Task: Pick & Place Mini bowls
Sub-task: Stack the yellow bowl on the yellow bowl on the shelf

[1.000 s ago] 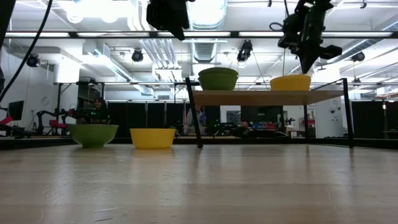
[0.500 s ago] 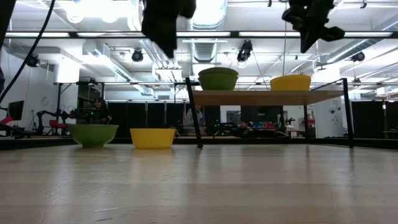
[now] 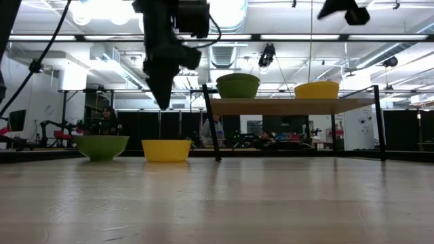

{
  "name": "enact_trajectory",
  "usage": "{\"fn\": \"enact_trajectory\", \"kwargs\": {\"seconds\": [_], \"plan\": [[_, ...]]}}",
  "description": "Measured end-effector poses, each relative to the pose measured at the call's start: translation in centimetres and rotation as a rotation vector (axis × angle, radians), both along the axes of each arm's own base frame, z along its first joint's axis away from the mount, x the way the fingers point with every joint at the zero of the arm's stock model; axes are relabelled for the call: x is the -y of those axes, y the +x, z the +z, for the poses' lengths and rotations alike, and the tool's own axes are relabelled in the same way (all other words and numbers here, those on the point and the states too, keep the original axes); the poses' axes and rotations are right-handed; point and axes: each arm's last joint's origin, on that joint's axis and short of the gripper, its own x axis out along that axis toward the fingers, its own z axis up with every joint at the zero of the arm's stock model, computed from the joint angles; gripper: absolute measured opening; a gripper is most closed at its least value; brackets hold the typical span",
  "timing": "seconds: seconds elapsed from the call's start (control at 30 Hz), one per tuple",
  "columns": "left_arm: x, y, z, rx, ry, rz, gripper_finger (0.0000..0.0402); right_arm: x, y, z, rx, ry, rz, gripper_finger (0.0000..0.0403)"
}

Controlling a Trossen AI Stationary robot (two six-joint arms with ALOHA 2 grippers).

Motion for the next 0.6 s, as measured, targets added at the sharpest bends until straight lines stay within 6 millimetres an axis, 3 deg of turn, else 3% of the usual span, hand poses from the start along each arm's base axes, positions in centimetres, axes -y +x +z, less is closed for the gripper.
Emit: {"fn": "enact_trajectory", "kwargs": {"seconds": [0.27, 0.6], "plan": [[-1.7, -0.4, -2.8, 0.023, -0.007, 0.015, 0.0156, -2.3, -0.2, 2.6, 0.249, -0.093, 0.128, 0.0025], [-2.9, -0.5, -3.3, 0.047, 0.002, 0.043, 0.0156, -2.7, 1.3, 3.9, 0.373, -0.127, 0.169, 0.0145]]}}
